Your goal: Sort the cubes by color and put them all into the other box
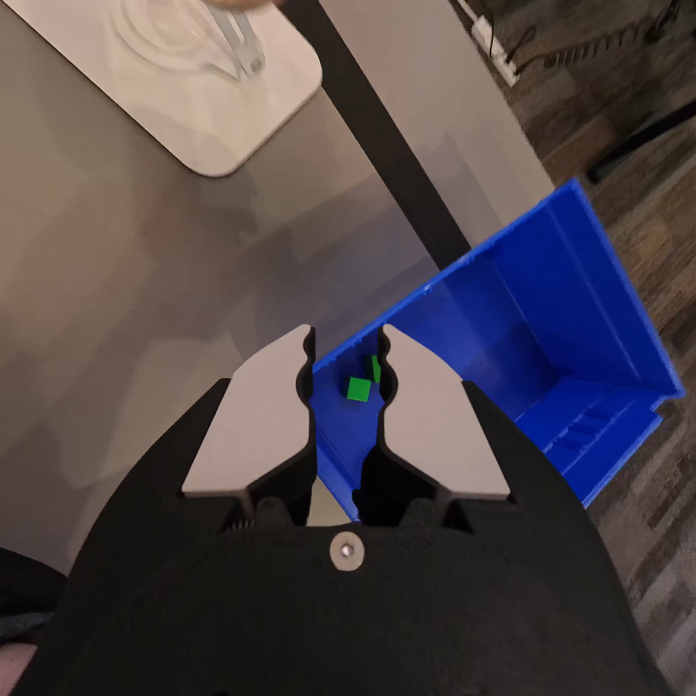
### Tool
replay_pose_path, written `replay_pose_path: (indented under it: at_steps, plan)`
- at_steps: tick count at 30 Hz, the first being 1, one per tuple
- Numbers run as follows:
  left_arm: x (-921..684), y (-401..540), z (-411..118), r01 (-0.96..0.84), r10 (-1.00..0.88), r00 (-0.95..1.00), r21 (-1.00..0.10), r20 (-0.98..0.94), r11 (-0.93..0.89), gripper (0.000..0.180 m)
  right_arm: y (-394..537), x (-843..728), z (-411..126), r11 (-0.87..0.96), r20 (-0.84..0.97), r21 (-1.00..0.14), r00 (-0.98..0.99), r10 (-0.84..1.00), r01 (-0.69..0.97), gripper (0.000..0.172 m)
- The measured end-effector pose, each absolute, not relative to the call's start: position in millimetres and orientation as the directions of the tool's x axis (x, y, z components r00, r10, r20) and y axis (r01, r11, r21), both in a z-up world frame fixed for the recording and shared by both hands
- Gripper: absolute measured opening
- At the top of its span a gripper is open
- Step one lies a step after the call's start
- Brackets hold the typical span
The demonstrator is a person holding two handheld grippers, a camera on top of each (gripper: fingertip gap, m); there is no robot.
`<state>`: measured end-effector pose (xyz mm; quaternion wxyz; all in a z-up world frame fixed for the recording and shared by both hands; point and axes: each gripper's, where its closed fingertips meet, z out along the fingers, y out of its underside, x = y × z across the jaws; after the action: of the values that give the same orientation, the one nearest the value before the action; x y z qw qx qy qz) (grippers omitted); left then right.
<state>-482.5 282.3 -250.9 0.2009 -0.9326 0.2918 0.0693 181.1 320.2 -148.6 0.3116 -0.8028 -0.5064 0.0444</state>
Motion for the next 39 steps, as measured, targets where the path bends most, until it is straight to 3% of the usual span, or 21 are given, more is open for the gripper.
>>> replay_pose_path:
  at_steps: [4, 8, 12, 16, 26, 39]
  plan:
    - [-448, 283, -169, -0.575, -0.52, 0.807, -0.573, -0.279, -0.584, 0.022, 296, 143, -110, -0.111, 0.27, -0.661, 0.373, 0.888, 0.742, 0.031]
    - [-356, 267, -78, -0.592, -0.647, 0.681, -0.778, -0.343, -0.211, 0.022, 246, 71, -53, 0.187, 0.339, -0.81, 0.182, 0.923, 0.556, 0.03]
    - [-232, 236, -25, -0.496, -0.78, 0.467, -0.854, -0.417, 0.159, 0.022, 205, -5, -16, 0.314, 0.355, -0.908, 0.112, 0.928, 0.276, 0.033]
    - [-135, 208, -20, -0.377, -0.845, 0.32, -0.876, -0.428, 0.301, 0.022, 184, -47, -7, 0.238, 0.241, -0.97, 0.077, 0.968, 0.048, 0.034]
    - [-68, 178, -29, -0.222, -0.912, 0.187, -0.92, -0.366, 0.324, 0.021, 178, -69, -21, 0.238, 0.237, -0.971, 0.061, 0.97, -0.023, 0.041]
    - [-65, 172, -33, -0.174, -0.939, 0.127, -0.939, -0.319, 0.296, 0.022, 167, -75, -30, 0.183, 0.185, -0.982, -0.037, 0.982, -0.057, 0.028]
